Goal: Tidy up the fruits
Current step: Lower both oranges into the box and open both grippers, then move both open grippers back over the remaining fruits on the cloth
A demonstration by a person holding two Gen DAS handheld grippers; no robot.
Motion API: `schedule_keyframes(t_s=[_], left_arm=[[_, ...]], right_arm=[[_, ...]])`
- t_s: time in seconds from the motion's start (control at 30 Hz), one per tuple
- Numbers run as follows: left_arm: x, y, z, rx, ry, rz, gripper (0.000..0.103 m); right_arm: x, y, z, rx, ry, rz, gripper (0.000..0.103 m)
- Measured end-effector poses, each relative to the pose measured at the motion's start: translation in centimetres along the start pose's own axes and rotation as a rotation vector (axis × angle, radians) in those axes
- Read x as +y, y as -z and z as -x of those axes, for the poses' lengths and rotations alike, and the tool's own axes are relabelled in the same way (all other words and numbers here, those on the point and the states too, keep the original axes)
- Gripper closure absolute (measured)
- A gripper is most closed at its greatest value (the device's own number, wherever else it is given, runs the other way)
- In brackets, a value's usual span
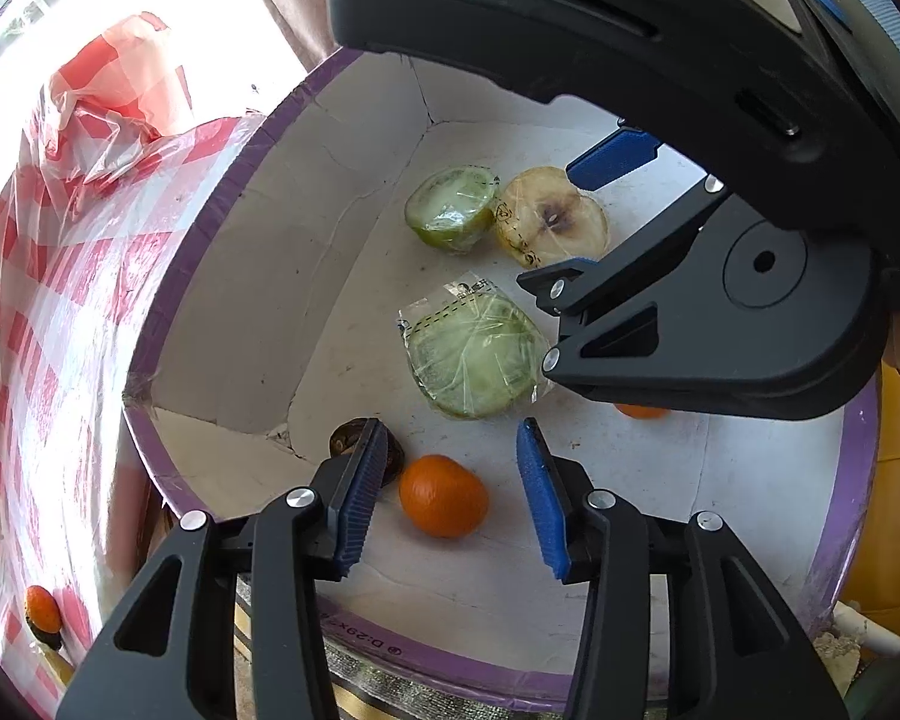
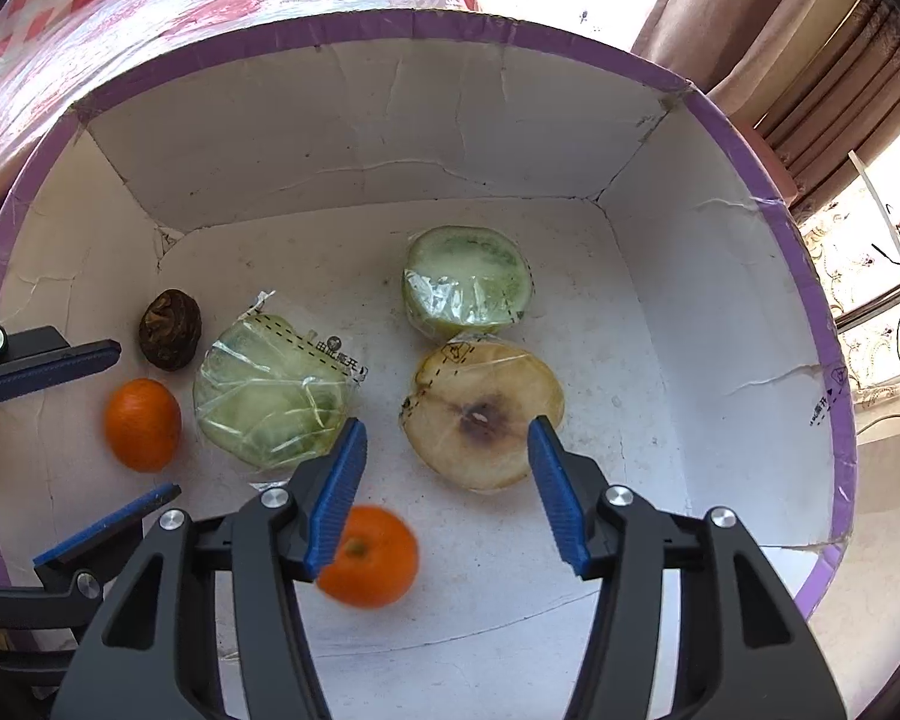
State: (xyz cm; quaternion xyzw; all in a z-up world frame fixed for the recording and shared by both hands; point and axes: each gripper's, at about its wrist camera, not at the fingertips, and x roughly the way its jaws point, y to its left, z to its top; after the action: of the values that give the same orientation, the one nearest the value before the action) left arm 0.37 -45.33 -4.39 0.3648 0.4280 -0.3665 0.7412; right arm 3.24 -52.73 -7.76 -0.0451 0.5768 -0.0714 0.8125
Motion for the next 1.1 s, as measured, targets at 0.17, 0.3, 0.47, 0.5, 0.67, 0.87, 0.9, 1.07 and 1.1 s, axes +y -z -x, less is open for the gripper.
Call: schedule_keyframes(t_s=[0.17, 0.3, 0.47, 0.5, 0.67, 0.87, 0.9, 1.07, 1.1], left_arm=[[0.1, 0.1, 0.2, -0.009, 0.006, 0.008, 0.058], [0.8, 0.2, 0.6, -0.026, 0.021, 0.038, 0.057], [2.3, 0.3, 1.4, -0.072, 0.045, 0.100, 0.055], [2.6, 0.4, 1.6, -0.085, 0.050, 0.114, 0.054], [4.3, 1.0, 3.5, -0.169, 0.065, 0.199, 0.049], [7.5, 1.7, 5.5, -0.280, 0.072, 0.320, 0.046], [8.0, 2.0, 6.0, -0.299, 0.065, 0.337, 0.046], [10.5, 3.3, 8.0, -0.376, 0.016, 0.406, 0.046], [11.0, 3.3, 8.2, -0.385, 0.009, 0.418, 0.046]], right_arm=[[-0.3, 0.0, 0.0, -0.005, 0.002, -0.001, 0.043], [-0.3, 0.2, 0.4, -0.014, 0.009, -0.004, 0.037], [-0.5, 0.0, 1.0, -0.041, 0.024, -0.022, 0.030], [-0.6, 0.0, 1.2, -0.047, 0.027, -0.026, 0.028], [-1.1, -0.5, 2.5, -0.093, 0.018, -0.052, 0.028], [-1.1, -1.3, 5.7, -0.200, 0.006, -0.084, 0.028], [-1.2, -1.5, 6.2, -0.219, 0.000, -0.098, 0.028], [-1.8, -2.1, 8.7, -0.328, -0.079, -0.168, 0.028], [-1.8, -2.4, 9.2, -0.343, -0.094, -0.180, 0.028]])
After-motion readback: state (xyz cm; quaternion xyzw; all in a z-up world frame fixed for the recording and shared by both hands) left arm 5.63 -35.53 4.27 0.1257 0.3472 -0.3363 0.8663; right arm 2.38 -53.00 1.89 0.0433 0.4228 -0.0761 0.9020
